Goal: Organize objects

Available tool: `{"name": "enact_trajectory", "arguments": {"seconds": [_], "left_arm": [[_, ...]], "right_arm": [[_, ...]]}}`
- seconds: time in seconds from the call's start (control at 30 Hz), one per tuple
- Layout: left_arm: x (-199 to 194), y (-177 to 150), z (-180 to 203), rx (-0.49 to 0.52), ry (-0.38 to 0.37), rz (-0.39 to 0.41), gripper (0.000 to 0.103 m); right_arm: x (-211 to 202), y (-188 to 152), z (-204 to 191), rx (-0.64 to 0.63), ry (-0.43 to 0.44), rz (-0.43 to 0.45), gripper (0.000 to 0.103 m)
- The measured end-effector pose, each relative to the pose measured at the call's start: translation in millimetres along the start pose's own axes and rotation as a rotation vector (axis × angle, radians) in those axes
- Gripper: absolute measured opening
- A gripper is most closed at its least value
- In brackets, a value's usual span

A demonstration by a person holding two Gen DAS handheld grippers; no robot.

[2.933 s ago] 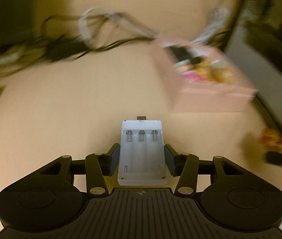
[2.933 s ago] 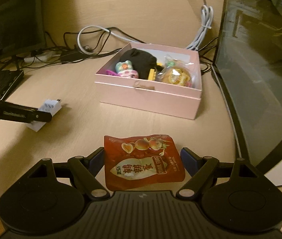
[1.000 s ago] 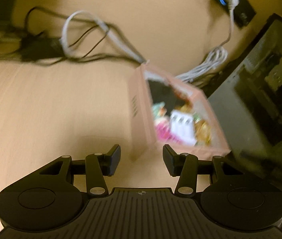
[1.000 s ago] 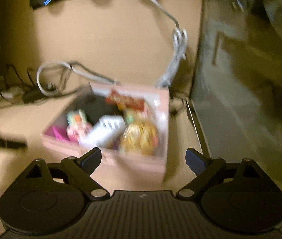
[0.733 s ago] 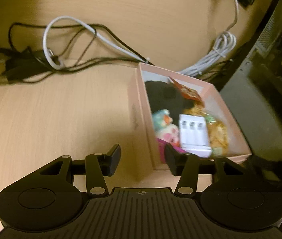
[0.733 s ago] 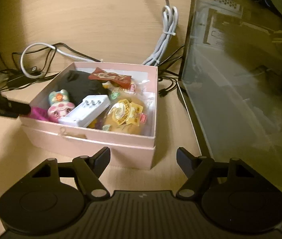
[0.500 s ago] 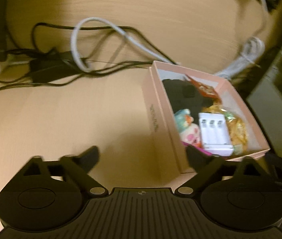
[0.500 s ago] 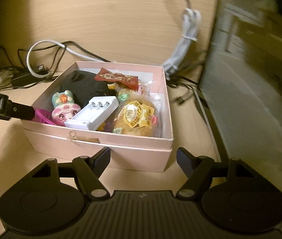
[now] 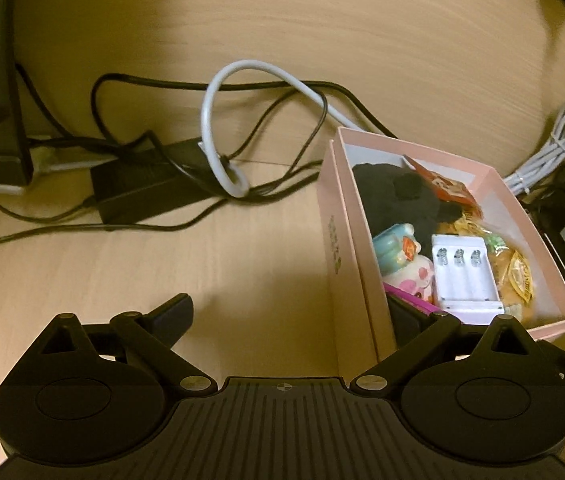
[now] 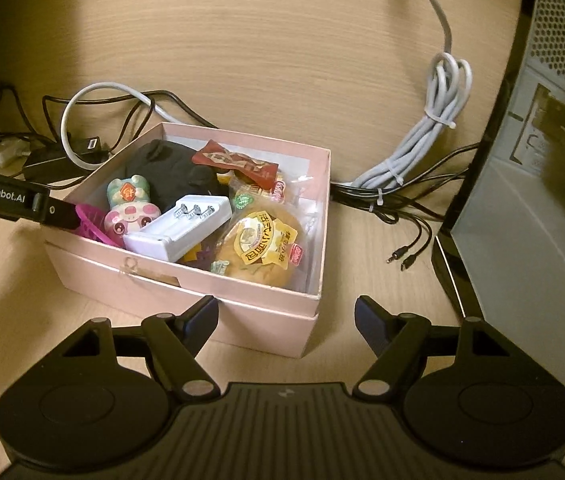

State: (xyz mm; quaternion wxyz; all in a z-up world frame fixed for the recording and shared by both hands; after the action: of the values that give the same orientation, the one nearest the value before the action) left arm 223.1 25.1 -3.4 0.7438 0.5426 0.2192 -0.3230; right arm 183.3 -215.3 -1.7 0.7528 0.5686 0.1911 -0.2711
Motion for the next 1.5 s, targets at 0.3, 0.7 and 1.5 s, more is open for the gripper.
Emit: {"name": "enact_trajectory", "arguments": {"seconds": [0.3, 0.7, 1.5], "left_arm": [[-69.0, -11.2, 13.8, 0.026, -0.018, 0.161, 0.100], [-103.9, -130.7, 44.9, 0.153, -0.126, 0.041, 0.100], [-65.6, -145.2, 57.8, 0.138, 0.129, 0.116, 0.101]], "right_arm": [[-25.4, -32.3, 7.0, 0.135, 0.015, -0.123, 0.097], [-85.3, -111.8, -11.4, 0.148, -0.072, -0.218, 0.103], [-50.3, -105.6, -1.4, 0.161, 0.037, -0.030, 0.103]]}}
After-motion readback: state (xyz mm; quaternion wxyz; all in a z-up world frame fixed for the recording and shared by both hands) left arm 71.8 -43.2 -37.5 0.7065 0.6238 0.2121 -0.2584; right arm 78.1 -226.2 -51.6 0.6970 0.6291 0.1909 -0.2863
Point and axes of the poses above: each gripper's, at about its wrist camera, not at the fingertips, and x roughly the way its jaws point, z to its right, y to its top, the point moved 8 cm from there along x, roughly the way its jaws point, and after that the axes turned 13 degrees about -y, right-handed, at the moved point
